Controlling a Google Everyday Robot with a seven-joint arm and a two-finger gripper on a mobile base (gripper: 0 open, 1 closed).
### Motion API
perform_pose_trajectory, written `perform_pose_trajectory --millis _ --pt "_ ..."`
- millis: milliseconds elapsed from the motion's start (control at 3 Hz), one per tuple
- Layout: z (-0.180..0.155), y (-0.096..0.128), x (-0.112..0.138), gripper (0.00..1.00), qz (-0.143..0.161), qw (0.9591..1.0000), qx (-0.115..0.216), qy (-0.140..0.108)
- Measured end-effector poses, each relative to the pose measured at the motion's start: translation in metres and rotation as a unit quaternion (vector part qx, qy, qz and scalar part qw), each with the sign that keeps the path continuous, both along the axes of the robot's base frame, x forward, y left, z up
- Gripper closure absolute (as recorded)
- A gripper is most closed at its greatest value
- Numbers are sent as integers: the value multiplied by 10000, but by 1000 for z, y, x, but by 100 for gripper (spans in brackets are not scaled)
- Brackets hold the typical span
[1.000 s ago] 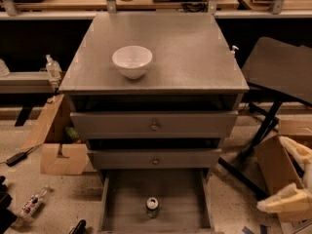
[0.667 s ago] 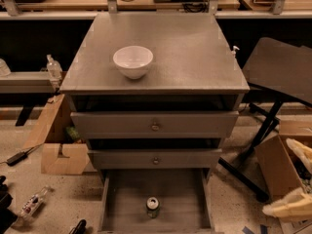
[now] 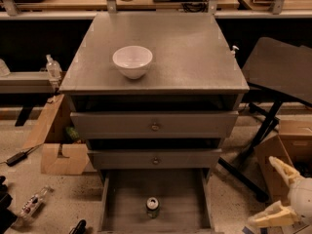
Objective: Pick green can from bottom drawer and place on counter
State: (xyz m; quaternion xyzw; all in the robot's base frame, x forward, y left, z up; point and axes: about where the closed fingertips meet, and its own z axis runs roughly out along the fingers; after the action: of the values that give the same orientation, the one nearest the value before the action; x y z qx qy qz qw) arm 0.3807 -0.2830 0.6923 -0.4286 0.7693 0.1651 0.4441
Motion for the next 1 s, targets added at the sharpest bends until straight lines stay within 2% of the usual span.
perform_pose_trajectory --millis 333,667,1000 --pt "-73 1 -5 0 -62 9996 266 77" --pt "-142 11 -4 0 -20 9988 467 116" --pt "-202 36 -1 0 58 9985 511 203"
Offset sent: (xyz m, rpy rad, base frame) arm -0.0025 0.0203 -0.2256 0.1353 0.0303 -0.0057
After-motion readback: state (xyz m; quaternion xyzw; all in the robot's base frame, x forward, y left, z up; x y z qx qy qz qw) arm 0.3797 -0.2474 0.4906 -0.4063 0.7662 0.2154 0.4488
